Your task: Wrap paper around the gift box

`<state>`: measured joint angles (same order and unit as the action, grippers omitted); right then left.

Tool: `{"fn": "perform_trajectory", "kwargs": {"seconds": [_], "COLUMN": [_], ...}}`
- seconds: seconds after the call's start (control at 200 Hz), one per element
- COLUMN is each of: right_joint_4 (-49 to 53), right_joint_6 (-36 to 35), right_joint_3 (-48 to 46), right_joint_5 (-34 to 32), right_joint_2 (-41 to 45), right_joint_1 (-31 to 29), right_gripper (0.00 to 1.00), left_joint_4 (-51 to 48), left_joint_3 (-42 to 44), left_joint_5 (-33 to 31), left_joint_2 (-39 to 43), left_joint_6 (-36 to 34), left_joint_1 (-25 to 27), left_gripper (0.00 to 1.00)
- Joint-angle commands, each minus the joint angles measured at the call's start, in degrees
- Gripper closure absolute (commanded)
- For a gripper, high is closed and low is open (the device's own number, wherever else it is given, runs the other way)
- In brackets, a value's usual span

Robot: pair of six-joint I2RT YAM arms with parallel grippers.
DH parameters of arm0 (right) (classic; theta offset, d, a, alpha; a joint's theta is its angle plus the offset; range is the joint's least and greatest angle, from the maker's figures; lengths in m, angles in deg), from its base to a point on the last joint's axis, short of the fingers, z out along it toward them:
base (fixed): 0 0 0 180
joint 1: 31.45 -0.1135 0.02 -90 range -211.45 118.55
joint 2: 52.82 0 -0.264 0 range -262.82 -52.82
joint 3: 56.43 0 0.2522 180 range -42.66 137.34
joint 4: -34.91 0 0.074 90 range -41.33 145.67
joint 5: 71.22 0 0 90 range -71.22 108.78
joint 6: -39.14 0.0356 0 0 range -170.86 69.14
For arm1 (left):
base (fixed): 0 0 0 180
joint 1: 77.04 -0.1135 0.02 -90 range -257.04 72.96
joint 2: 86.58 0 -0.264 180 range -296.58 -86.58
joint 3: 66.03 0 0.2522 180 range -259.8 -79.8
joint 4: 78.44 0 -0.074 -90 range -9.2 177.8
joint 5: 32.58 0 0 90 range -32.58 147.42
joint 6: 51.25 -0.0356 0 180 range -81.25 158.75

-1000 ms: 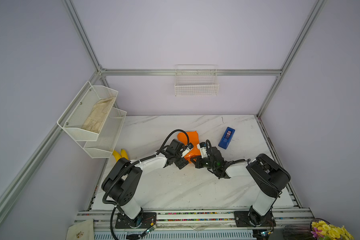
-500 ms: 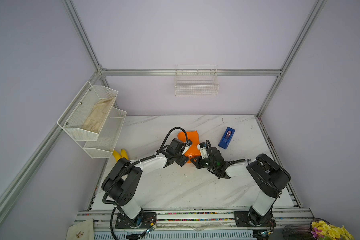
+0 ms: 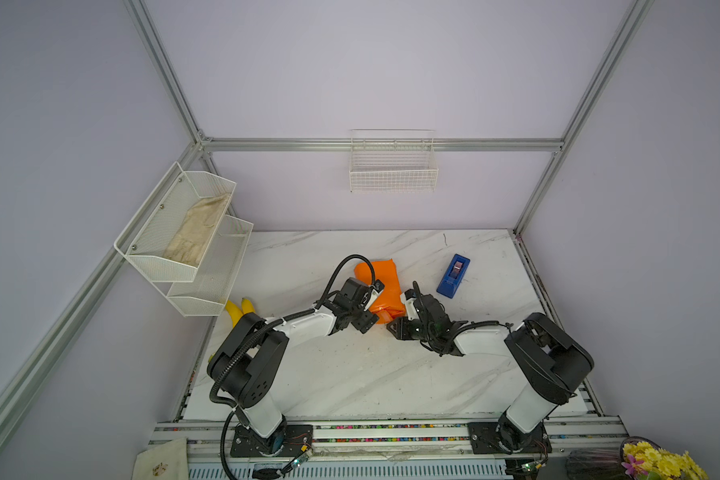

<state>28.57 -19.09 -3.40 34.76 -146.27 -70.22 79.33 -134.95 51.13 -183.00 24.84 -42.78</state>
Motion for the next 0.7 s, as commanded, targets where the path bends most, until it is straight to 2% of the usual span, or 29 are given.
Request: {"fn": "perform_trajectory", "kwargs": {"seconds": [0.0,0.12,0.19,0.34,0.59,0.695], "right_joint_4": [2.1,-10.2,-13.0,-14.6,-9.0,-7.6], "right_joint_6": [2.1,4.6,5.1,4.8,2.8,2.2], "right_joint_3": [-0.9,-3.7,-2.5,0.5,5.2,6.8], "right_joint_5": [-3.2,3.4,6.7,8.4,1.2,0.3], "right_joint_2": [5.1,7.1,5.4,1.8,-2.6,-5.3], "right_joint_1": [0.3,0.3,0.3,0.2,0.2,0.2], "right_gripper": [0.71,0.91,1.00,1.00,1.00,1.00], "left_joint_4": [1.2,1.1,0.7,0.2,-0.9,-1.1], "left_joint_3": [-1.3,-1.7,-2.0,-2.5,-3.2,-3.3], "left_joint_5": [-0.9,-1.3,-1.2,-1.4,-1.6,-1.6], "left_joint_2": [0.1,-0.3,-0.6,-1.0,-1.6,-1.7], "left_joint_6": [2.1,2.3,2.3,2.4,2.6,2.6], "left_joint_1": [0.1,0.1,0.1,0.1,0.1,0.0], "left_gripper": [0.08,0.08,0.09,0.09,0.10,0.10]}}
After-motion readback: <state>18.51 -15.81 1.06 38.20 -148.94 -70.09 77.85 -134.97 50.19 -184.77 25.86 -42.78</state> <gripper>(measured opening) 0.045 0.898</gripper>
